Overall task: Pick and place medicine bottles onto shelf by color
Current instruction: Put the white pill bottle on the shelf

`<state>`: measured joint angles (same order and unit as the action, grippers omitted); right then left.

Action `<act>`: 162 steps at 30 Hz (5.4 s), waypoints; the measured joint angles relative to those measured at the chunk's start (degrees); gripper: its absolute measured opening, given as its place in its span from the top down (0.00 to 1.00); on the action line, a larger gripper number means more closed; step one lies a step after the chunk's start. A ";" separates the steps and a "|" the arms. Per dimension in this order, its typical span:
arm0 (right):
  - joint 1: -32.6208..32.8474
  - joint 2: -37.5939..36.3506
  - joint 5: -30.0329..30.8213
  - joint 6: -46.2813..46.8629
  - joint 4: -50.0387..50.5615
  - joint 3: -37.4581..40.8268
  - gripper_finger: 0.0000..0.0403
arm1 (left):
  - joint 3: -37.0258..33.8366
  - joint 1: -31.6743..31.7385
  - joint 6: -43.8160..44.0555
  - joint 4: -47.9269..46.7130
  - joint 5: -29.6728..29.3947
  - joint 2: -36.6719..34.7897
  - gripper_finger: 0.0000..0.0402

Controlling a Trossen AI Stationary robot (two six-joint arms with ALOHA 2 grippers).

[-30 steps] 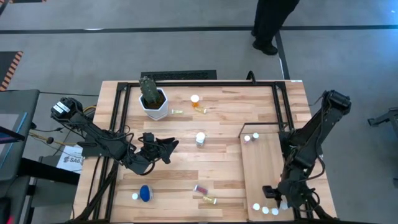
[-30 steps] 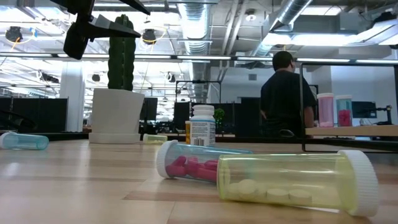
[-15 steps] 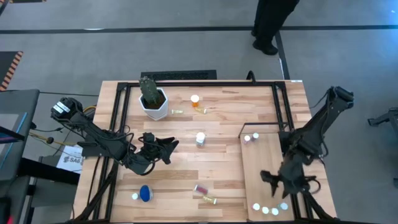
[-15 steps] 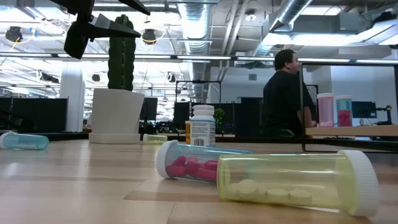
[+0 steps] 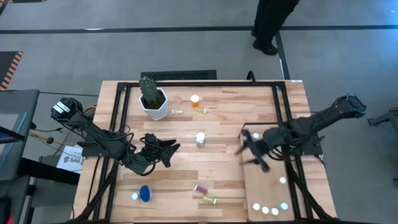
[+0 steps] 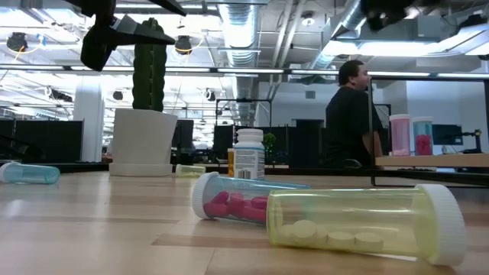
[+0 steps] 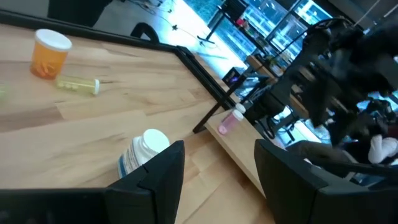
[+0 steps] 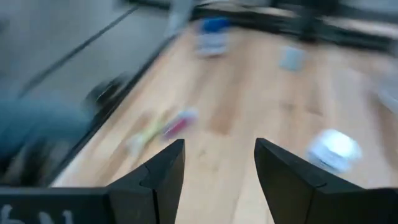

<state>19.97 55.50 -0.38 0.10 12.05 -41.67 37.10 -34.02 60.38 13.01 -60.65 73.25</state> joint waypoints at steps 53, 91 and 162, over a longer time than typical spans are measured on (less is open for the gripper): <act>-17.88 47.02 18.03 17.03 1.33 -27.80 0.33 | 0.00 -8.35 -9.17 7.48 -2.86 0.02 0.54; -16.86 47.04 4.68 -26.60 18.86 -37.05 0.12 | 0.00 -8.35 -11.41 3.81 2.96 0.02 0.54; -21.99 56.53 0.09 -44.91 14.24 -37.03 0.14 | 0.00 -8.33 -10.09 -0.59 2.83 0.02 0.54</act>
<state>-2.02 112.03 -0.30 -44.81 26.29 -78.70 37.10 -42.35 50.28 12.43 -57.82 73.28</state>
